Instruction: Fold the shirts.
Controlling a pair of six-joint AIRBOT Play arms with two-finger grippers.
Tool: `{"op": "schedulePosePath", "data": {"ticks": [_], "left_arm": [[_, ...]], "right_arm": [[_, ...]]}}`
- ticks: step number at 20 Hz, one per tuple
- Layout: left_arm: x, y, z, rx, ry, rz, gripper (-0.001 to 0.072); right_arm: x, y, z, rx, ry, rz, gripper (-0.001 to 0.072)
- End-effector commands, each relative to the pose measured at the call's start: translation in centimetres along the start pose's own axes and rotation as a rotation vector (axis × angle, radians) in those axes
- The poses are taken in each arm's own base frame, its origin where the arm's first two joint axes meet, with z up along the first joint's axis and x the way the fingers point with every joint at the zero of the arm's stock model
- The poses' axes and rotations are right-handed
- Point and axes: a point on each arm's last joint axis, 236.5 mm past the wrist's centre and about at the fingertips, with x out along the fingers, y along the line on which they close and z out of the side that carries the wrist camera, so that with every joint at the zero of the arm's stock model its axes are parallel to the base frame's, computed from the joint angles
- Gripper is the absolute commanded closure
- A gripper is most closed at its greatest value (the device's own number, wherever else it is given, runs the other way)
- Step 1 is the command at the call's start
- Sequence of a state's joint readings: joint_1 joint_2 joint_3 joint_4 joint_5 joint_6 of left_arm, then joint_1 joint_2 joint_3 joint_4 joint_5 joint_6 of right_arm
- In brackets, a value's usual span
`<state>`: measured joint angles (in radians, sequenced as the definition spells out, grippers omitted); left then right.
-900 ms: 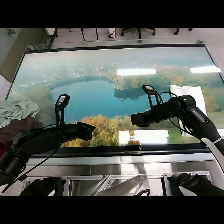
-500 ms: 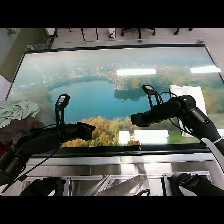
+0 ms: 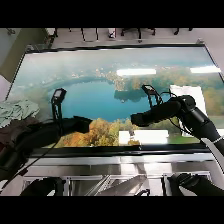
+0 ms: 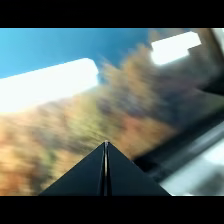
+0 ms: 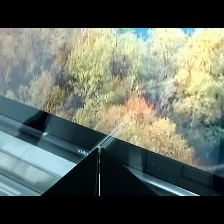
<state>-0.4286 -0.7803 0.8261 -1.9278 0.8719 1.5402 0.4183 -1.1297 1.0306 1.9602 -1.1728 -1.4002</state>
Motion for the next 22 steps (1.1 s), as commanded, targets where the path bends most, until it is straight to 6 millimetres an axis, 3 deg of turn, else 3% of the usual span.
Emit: {"op": "schedulePosePath", "data": {"ticks": [1, 2, 3, 6, 8, 10, 11, 12, 13, 18, 19, 20, 21, 22], "left_arm": [[-4.2, 12.8, 3.1, 0.080, 0.062, 0.440, 0.0645], [-6.7, 17.7, 4.0, 0.057, 0.081, 0.595, 0.0273], [-9.3, 22.5, 4.9, 0.030, 0.079, 0.738, 0.0015], [-13.6, 33.5, 6.0, -0.128, 0.033, 0.935, 0.0014], [-14.0, 39.7, 5.3, -0.217, 0.022, 0.985, 0.0015], [-12.8, 44.6, 3.9, -0.267, 0.057, 1.005, 0.0015], [-11.8, 46.5, 3.1, -0.288, 0.083, 1.005, 0.0014], [-10.7, 48.0, 2.5, -0.299, 0.103, 1.000, 0.0014], [-9.2, 49.3, 2.2, -0.304, 0.125, 0.991, 0.0014], [-2.6, 52.1, 0.8, -0.299, 0.228, 0.939, 0.0018], [-1.7, 52.5, 0.1, -0.307, 0.256, 0.930, 0.0021], [-1.1, 52.5, -0.4, -0.318, 0.285, 0.924, 0.0212], [-1.0, 52.4, -0.7, -0.332, 0.313, 0.921, 0.0701], [-1.2, 52.3, 0.0, -0.331, 0.312, 0.923, 0.0691]], "right_arm": [[0.1, 0.0, 0.0, 0.001, -0.001, 0.001, 0.0685], [0.1, 0.0, 0.1, 0.000, -0.004, -0.001, 0.0684], [0.3, -0.1, 0.5, 0.002, -0.015, -0.001, 0.0684], [1.0, 0.7, 0.5, 0.029, 0.002, 0.037, 0.0683], [1.6, 0.6, 0.8, 0.039, 0.003, 0.040, 0.0681], [2.2, 0.4, 1.3, 0.047, -0.006, 0.038, 0.0667], [2.5, 0.3, 1.5, 0.050, -0.009, 0.036, 0.0470], [2.7, 0.2, 1.7, 0.052, -0.014, 0.036, 0.0203], [2.9, 0.2, 2.1, 0.055, -0.027, 0.037, 0.0126], [3.0, 0.3, 3.1, 0.058, -0.068, 0.042, 0.0129], [3.0, 0.3, 3.1, 0.058, -0.068, 0.042, 0.0133], [3.0, 0.3, 3.1, 0.058, -0.067, 0.042, 0.0134], [3.0, 0.3, 3.1, 0.059, -0.067, 0.044, 0.0134], [2.9, 0.5, 3.1, 0.062, -0.067, 0.049, 0.0135]]}}
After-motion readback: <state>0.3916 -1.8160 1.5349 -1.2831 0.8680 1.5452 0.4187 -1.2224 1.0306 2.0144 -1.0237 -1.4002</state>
